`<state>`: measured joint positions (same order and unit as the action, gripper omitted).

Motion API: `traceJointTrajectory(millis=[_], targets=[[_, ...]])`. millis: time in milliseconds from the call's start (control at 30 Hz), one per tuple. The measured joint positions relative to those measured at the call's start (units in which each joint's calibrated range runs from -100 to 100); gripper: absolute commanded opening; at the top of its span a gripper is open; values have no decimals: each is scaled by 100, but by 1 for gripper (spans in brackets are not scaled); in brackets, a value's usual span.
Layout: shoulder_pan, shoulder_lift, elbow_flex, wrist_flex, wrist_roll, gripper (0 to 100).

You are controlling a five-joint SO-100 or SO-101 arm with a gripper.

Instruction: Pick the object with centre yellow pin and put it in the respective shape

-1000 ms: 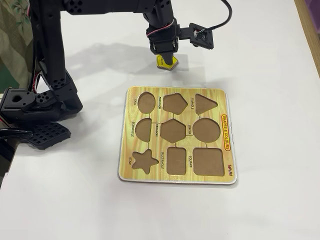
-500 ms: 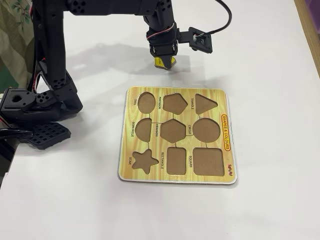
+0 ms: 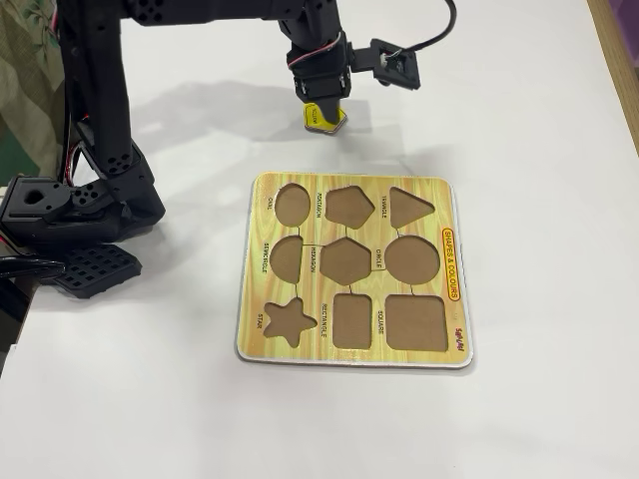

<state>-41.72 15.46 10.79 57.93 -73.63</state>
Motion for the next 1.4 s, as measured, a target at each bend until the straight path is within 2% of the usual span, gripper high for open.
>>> traceJointTrajectory(millis=[1400], targets=[[-206, -95, 0, 0, 0, 7]])
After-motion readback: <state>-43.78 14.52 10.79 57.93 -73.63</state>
